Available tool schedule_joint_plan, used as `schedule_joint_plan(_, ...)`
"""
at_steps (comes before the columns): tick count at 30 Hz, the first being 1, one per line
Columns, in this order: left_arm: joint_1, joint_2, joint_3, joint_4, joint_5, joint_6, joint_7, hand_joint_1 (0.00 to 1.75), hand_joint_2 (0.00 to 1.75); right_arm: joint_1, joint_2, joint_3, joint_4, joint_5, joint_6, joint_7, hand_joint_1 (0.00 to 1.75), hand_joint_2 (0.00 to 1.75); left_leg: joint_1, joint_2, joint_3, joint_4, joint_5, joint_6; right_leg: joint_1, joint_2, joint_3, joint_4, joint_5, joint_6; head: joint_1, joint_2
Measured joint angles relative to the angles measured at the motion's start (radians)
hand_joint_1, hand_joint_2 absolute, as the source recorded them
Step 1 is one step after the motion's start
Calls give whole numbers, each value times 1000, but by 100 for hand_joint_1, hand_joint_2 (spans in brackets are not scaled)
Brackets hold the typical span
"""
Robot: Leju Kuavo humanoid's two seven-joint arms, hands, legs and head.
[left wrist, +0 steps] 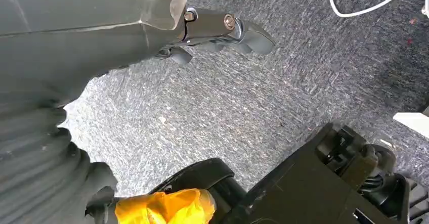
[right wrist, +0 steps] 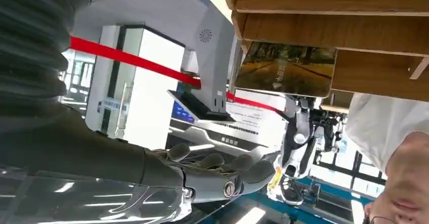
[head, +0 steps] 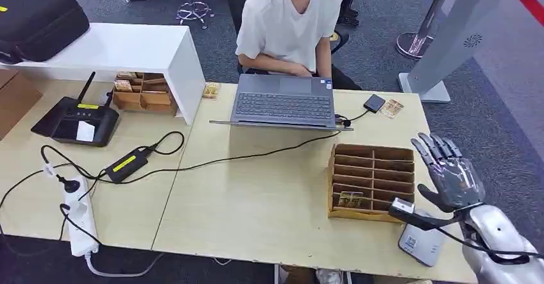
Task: Pass the card to the sensor for recognition and then transmit it.
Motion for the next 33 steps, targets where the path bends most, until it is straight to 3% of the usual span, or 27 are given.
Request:
schedule_joint_plan(8, 0, 0, 0, 0, -2, 0, 0, 0, 175, 5, -1, -7, -5, 3, 28, -25, 0, 175, 0, 0, -1, 0, 0, 0, 0, 0, 0, 0, 0, 0, 0, 0)
schedule_joint_plan(13, -1, 0, 0, 0, -2, -5, -4, 0, 175, -48, -33, 15, -24, -24, 132, -69, 0, 175, 0, 0, -1, 0, 0, 0, 0, 0, 0, 0, 0, 0, 0, 0)
schedule_joint_plan(17, -1, 0, 0, 0, -1, -8, -4, 0, 175, -96, -53, 32, -47, -30, 166, -79, 0, 175, 0, 0, -1, 0, 0, 0, 0, 0, 0, 0, 0, 0, 0, 0)
schedule_joint_plan(33, -2, 0, 0, 0, -5, -10, -4, 0, 175, -141, -68, 87, -82, -35, 182, -79, 0, 175, 0, 0, -1, 0, 0, 0, 0, 0, 0, 0, 0, 0, 0, 0)
